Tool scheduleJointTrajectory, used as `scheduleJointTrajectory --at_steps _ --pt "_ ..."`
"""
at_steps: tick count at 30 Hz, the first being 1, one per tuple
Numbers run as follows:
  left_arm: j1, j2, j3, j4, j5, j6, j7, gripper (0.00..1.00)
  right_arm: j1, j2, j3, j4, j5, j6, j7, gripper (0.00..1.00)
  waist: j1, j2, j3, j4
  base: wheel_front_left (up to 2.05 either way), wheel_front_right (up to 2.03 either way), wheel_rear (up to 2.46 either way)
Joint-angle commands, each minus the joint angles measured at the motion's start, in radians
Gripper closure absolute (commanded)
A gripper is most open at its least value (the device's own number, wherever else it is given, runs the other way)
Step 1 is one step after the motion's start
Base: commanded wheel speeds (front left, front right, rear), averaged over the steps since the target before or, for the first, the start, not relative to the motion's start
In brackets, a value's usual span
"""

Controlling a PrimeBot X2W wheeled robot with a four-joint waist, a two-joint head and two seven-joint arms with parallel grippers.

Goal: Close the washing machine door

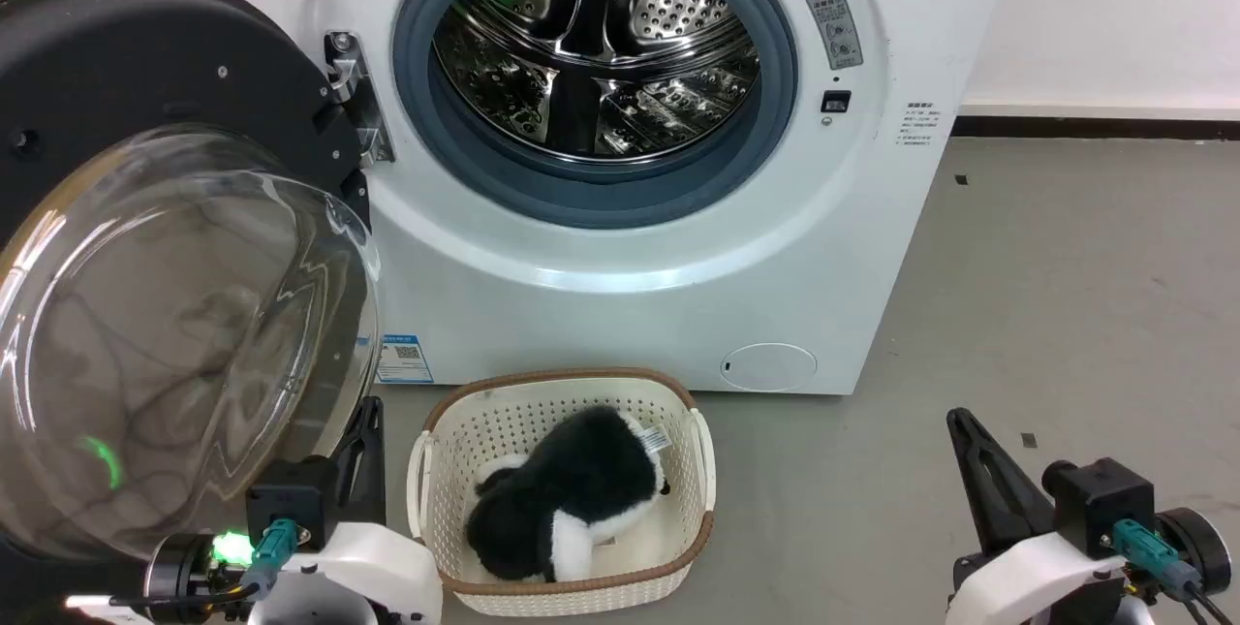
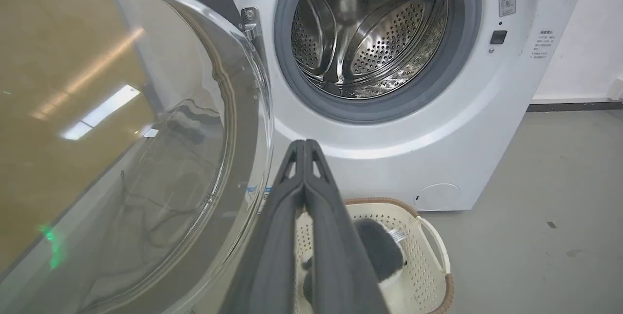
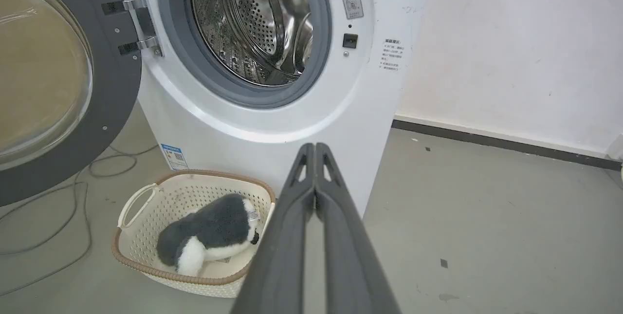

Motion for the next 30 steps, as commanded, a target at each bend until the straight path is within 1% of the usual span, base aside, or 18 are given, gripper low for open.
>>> scheduleJointTrajectory --at_steps 1,28,29,30 --pt "0.006 0.001 0.001 -0.004 0.003 -0.005 0.000 1.00 -0.014 0.001 0.001 -0.004 -0.008 0.001 0.001 1.00 0.0000 0.0000 0.000 0.000 0.00 0.00 0.00" --pt "0.006 0.001 0.001 -0.004 0.003 -0.005 0.000 1.00 -0.014 0.001 0.001 -0.004 -0.008 0.001 0.001 1.00 0.0000 0.0000 0.000 0.000 0.00 0.00 0.00" --pt "0.000 0.000 0.000 0.000 0.000 0.000 0.000 0.00 0.000 0.000 0.000 0.000 0.000 0.000 0.000 0.00 0.0001 0.0000 0.000 0.000 0.00 0.00 0.00" --pt "0.000 0.000 0.000 0.000 0.000 0.000 0.000 0.00 0.000 0.000 0.000 0.000 0.000 0.000 0.000 0.00 0.0001 0.0000 0.000 0.000 0.00 0.00 0.00"
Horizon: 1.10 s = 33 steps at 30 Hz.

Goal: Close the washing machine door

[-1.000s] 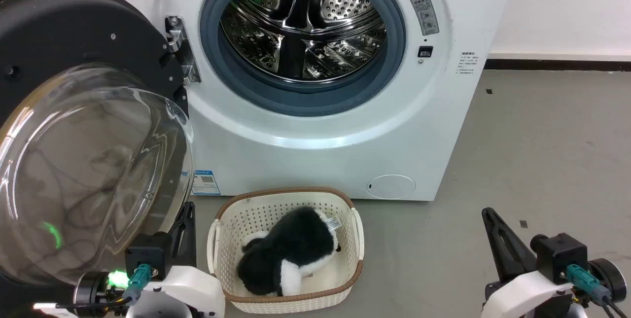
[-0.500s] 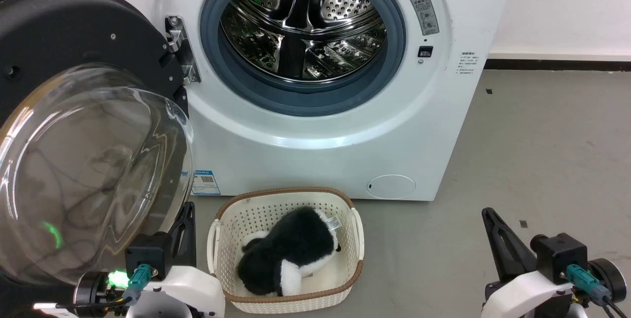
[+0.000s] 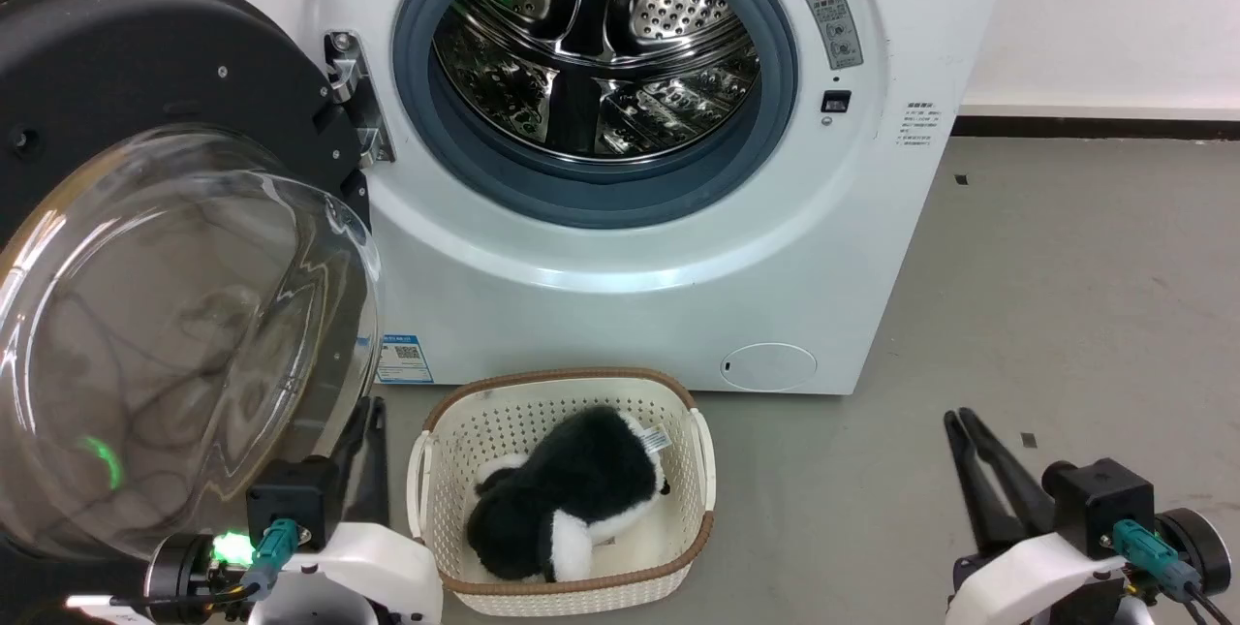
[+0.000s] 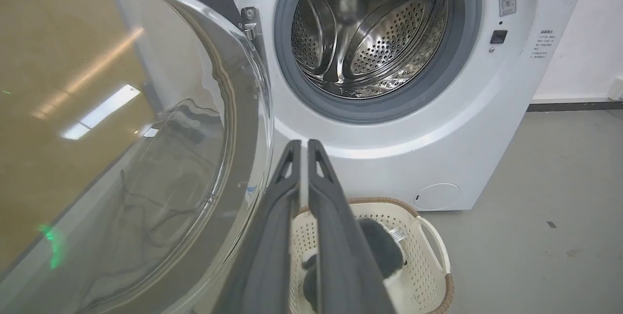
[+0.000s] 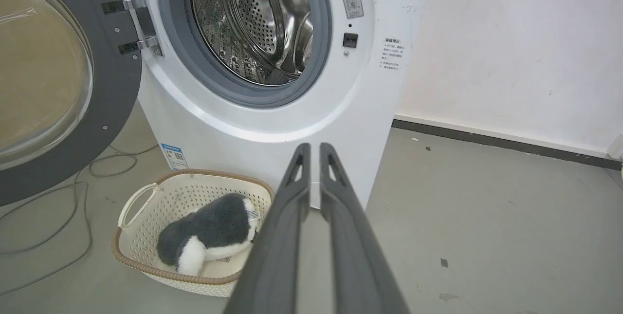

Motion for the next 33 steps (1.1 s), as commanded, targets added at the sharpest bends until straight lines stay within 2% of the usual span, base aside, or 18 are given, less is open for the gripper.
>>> scheduleJointTrajectory --at_steps 1,21,23,24,33 --pt "0.000 0.000 -0.001 0.000 0.000 0.001 0.000 0.00 0.000 0.000 -0.001 0.000 0.001 0.000 0.000 0.00 0.0000 -0.0001 0.000 0.000 0.00 0.00 0.00" --pt "-0.001 0.000 -0.024 0.014 -0.002 0.045 -0.037 0.00 0.001 0.000 -0.012 0.006 0.071 0.000 -0.036 0.00 0.0000 -0.0001 0.003 0.005 0.00 0.00 0.00" --pt "-0.002 0.001 -0.027 0.014 -0.001 0.051 -0.041 0.76 0.001 0.000 -0.013 0.007 0.079 0.000 -0.041 0.00 0.0000 -0.0001 0.004 0.008 0.00 0.00 0.00" --pt "-0.003 0.002 -0.029 0.014 0.000 0.053 -0.043 1.00 0.001 0.000 -0.014 0.007 0.083 0.000 -0.043 0.00 0.0000 -0.0001 0.004 0.010 0.00 0.00 0.00" --pt "-0.012 0.013 -0.048 0.003 0.006 0.077 -0.062 1.00 0.001 0.000 -0.018 0.010 0.117 0.000 -0.061 0.00 0.0000 -0.0001 0.006 0.037 0.00 0.00 0.00"
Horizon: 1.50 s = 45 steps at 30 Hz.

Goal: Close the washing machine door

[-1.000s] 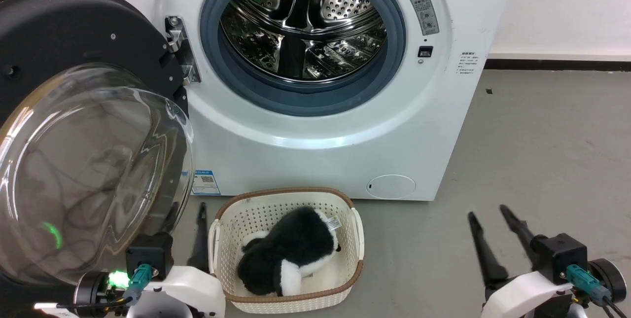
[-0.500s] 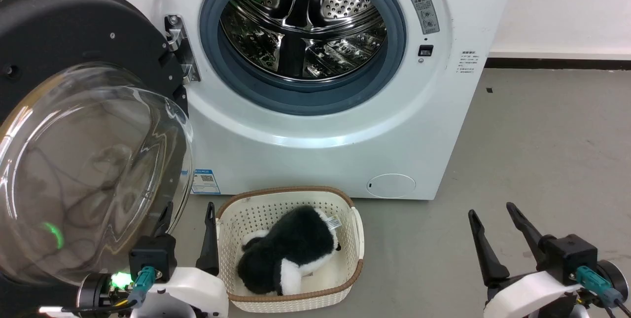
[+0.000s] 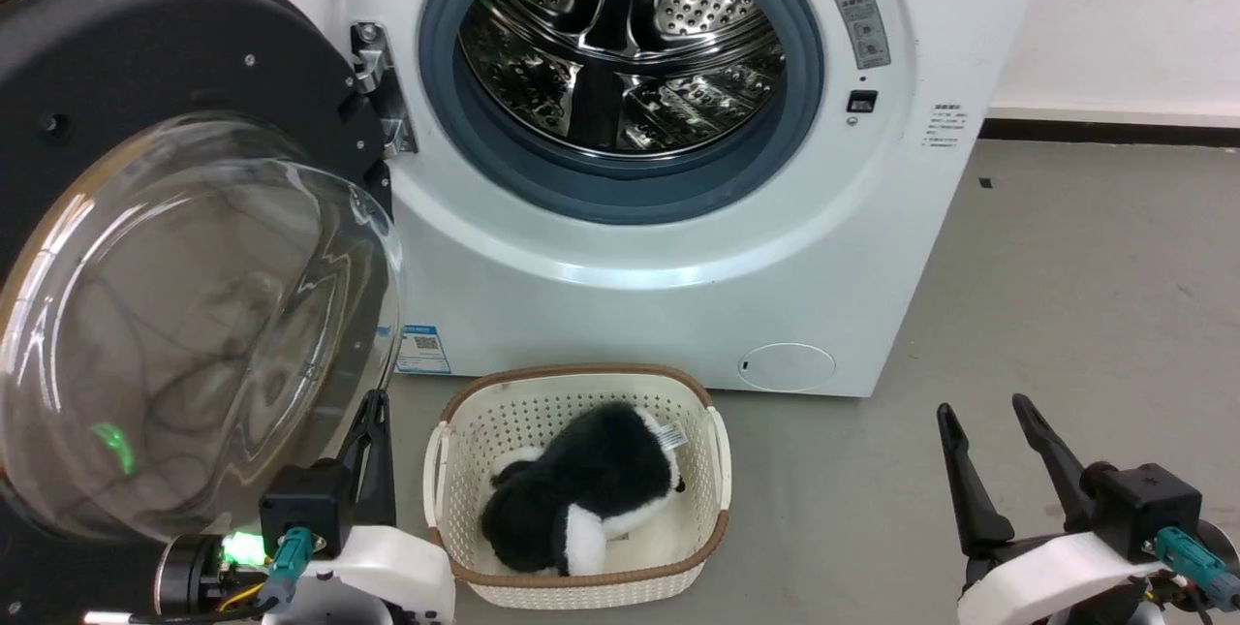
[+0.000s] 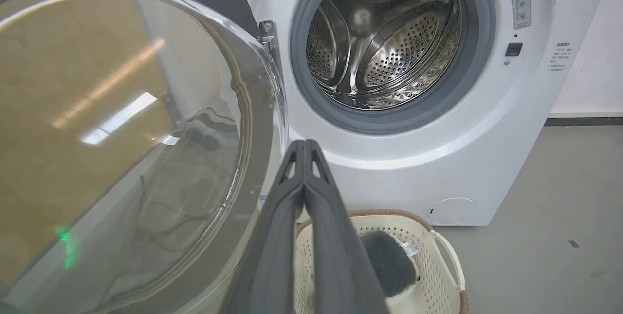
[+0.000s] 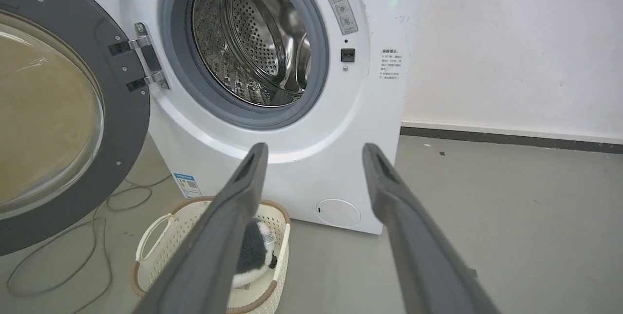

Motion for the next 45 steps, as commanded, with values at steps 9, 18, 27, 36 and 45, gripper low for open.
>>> scheduleJointTrajectory --at_steps 9,18,27,36,45 --pt "-0.041 0.023 0.001 -0.053 -0.011 0.020 -0.029 1.00 0.003 0.000 -0.010 0.007 0.049 0.000 -0.028 0.00 0.0000 0.0000 0.003 0.046 0.00 0.00 0.00" --pt "-0.098 0.037 0.032 -0.130 -0.039 0.007 -0.048 1.00 0.006 0.000 -0.016 0.017 0.085 0.000 -0.047 0.00 0.0000 0.0000 0.006 0.098 0.00 0.00 0.00" --pt "-0.174 0.034 0.125 -0.202 -0.111 -0.038 -0.066 1.00 0.010 0.000 -0.021 0.028 0.117 0.000 -0.066 0.00 0.0000 0.0000 0.012 0.151 0.00 0.00 0.00" --pt "-0.289 0.032 0.290 -0.216 -0.213 -0.103 -0.087 1.00 0.011 0.000 -0.032 0.045 0.150 0.000 -0.086 0.00 0.0000 0.0000 0.024 0.215 0.00 0.00 0.00" --pt "-0.391 0.052 0.439 -0.101 -0.395 -0.141 -0.107 1.00 0.015 0.000 -0.035 0.071 0.177 0.000 -0.109 0.00 0.0000 0.0000 0.038 0.290 0.00 0.00 0.00"
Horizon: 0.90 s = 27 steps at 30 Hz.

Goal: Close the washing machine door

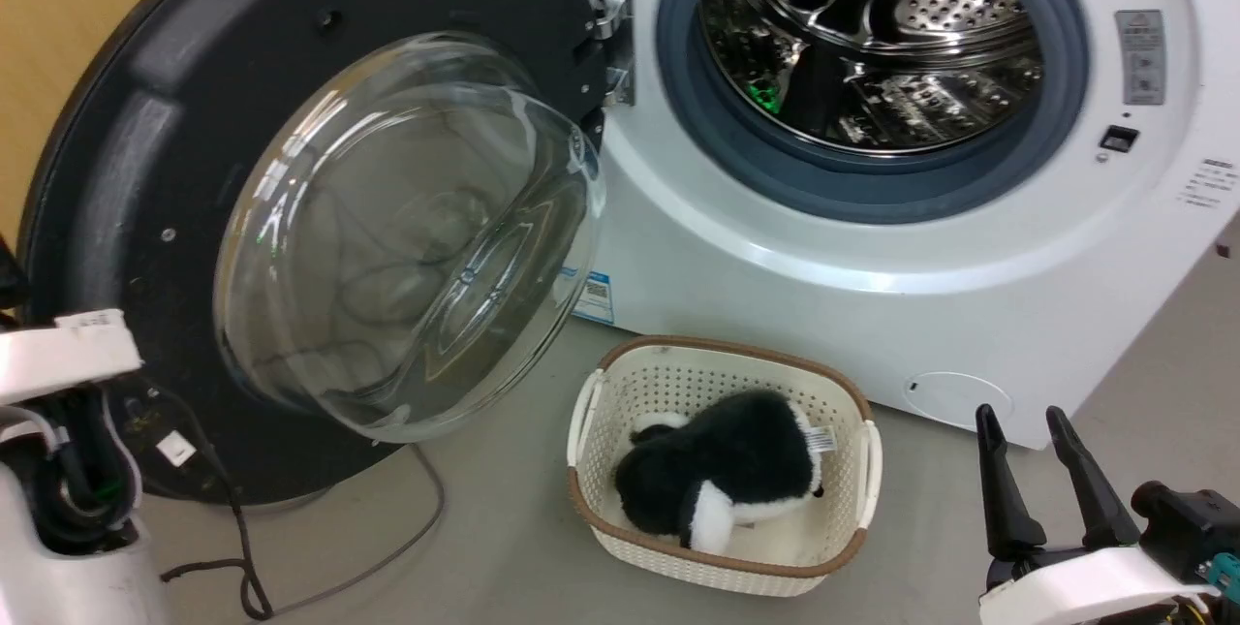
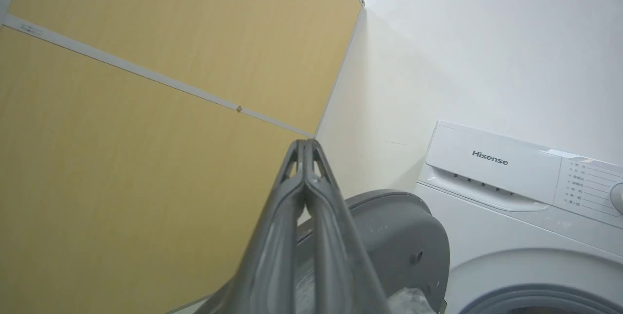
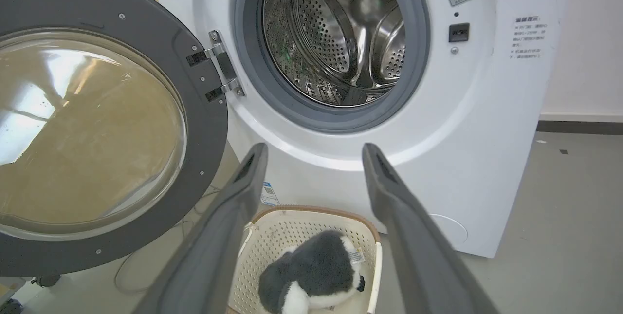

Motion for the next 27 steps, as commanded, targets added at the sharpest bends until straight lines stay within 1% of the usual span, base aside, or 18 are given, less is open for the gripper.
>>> scheduleJointTrajectory --at_steps 1,6,8,9,13,19,22,27 --pt "-0.029 0.010 0.023 0.015 -0.028 -0.011 -0.007 1.00 0.012 0.000 -0.004 0.006 0.012 0.001 -0.011 0.00 0.0000 0.0000 0.005 0.014 0.00 0.00 0.00" --pt "-0.069 0.029 0.097 0.107 -0.146 -0.010 0.031 1.00 0.008 0.000 -0.009 0.019 0.023 0.001 -0.022 0.00 0.0000 0.0000 0.017 0.042 0.00 0.00 0.00" --pt "-0.084 0.030 0.122 0.152 -0.208 -0.005 0.071 1.00 0.006 0.000 -0.010 0.023 0.028 0.001 -0.026 0.00 0.0000 0.0000 0.022 0.052 0.00 0.00 0.00" --pt "-0.100 0.039 0.152 0.220 -0.283 0.004 0.133 1.00 0.003 0.000 -0.013 0.030 0.035 0.001 -0.032 0.00 0.0000 0.0000 0.028 0.065 0.00 0.00 0.00" --pt "-0.111 0.057 0.177 0.286 -0.344 0.005 0.190 1.00 0.001 0.000 -0.014 0.036 0.043 0.001 -0.038 0.00 0.0000 0.0000 0.033 0.074 0.00 0.00 0.00" --pt "-0.120 0.084 0.224 0.414 -0.476 -0.014 0.311 1.00 -0.002 0.000 -0.023 0.046 0.060 0.001 -0.051 0.00 0.0000 0.0000 0.045 0.086 0.00 0.00 0.00" --pt "-0.119 0.088 0.250 0.467 -0.548 -0.026 0.371 1.00 -0.002 0.000 -0.027 0.051 0.067 0.001 -0.057 0.00 0.0000 0.0000 0.052 0.093 0.00 0.00 0.00" --pt "-0.096 0.082 0.264 0.538 -0.623 -0.044 0.441 1.00 -0.002 0.000 -0.029 0.059 0.079 0.001 -0.067 0.00 0.0000 0.0000 0.060 0.106 0.00 0.00 0.00"
